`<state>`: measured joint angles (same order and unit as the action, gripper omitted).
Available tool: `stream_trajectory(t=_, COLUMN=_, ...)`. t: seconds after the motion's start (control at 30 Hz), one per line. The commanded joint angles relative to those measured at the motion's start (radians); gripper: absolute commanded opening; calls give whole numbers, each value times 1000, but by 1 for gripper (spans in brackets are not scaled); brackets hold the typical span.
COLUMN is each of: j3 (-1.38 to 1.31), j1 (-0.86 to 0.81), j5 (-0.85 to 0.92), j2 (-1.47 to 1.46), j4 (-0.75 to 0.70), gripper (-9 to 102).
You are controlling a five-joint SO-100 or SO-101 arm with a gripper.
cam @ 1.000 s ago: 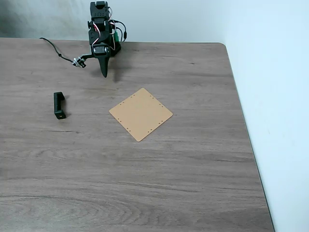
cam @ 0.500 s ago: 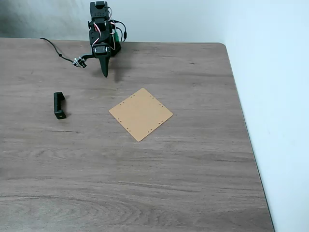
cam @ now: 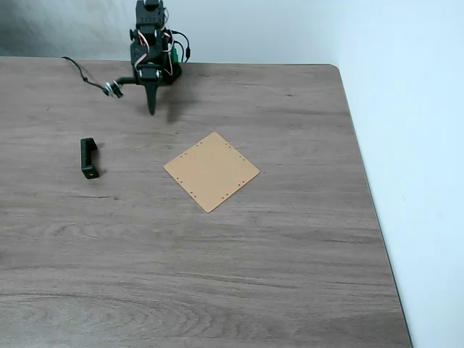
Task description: Grasp a black block and then place it on the board.
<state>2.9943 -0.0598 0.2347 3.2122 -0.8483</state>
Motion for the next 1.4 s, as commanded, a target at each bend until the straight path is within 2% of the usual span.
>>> stream_trajectory(t=0.0, j3=-176, j1=-51, j5=67, j2=-137, j4=-3, gripper=0)
stream_trajectory(t=0.13, j3=-382, j1=-112, j5=206, j2=-396, j4=41, gripper=0)
stream_trajectory(t=0.23, j3=-488, j1=-158, j5=365, j2=-578, j4=143, gripper=0)
stream_trajectory(t=0.33, j3=-660, j1=-175, j5=528, j2=-802, j4=160, gripper=0)
stream_trajectory(t=0.5, j3=-765, j1=-201, j5=857, j2=-989, j4=204, gripper=0)
stream_trajectory(t=0.67, j3=-830, j1=-229, j5=1086, j2=-1097, j4=229, gripper=8)
stream_trajectory(t=0.9, j3=-914, j1=-276, j5=1307, j2=-1209, j4=213, gripper=17)
stream_trajectory(t=1.37, j3=-1014, j1=-370, j5=1727, j2=-1350, j4=166, gripper=22)
